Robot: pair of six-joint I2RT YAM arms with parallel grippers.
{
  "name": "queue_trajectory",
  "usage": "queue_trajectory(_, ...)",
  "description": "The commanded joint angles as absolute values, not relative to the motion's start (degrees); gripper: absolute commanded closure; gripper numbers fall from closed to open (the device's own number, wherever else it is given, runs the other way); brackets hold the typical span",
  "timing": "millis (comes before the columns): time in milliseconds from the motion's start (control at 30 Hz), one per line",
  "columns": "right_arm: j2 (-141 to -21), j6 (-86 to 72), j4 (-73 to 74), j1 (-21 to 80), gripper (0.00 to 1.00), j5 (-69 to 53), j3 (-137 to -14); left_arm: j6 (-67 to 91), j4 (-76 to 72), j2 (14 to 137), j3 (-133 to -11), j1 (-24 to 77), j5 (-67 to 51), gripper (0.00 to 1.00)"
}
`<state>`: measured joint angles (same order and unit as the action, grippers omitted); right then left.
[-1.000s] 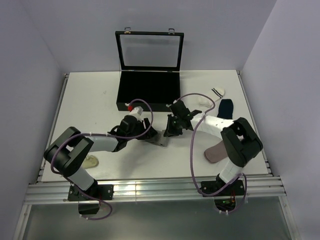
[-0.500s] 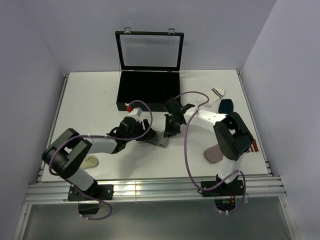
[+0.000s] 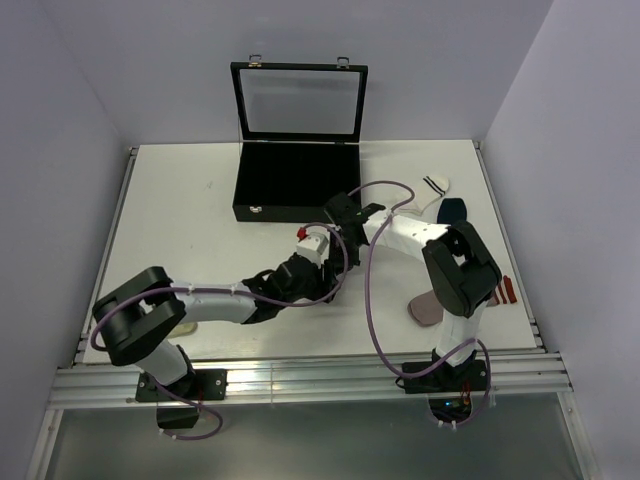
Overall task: Roll the socks
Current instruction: Roll the sock at the center of the board.
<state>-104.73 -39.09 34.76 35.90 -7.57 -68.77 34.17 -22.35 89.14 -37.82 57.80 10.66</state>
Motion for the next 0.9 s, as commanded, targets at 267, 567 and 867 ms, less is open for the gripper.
queue_trajectory(267, -106.3, -37.5, 37.9, 36.7, 1.0, -5.8, -68.9, 35.9, -15.4, 98.3, -44.9, 62.2, 24.1, 0.51)
queue_trajectory(567, -101.9, -38.7, 31.7, 36.6, 0.88, -9.5, -65.2, 46.0, -13.2, 98.4, -39.0, 62.2, 24.4, 0.94)
queue_trajectory(867, -87.8, -42.1, 16.5, 35.2, 0.51, -11.6, -56.0, 56.2, -21.3, 90.6, -27.1, 59.7, 17.3, 0.99)
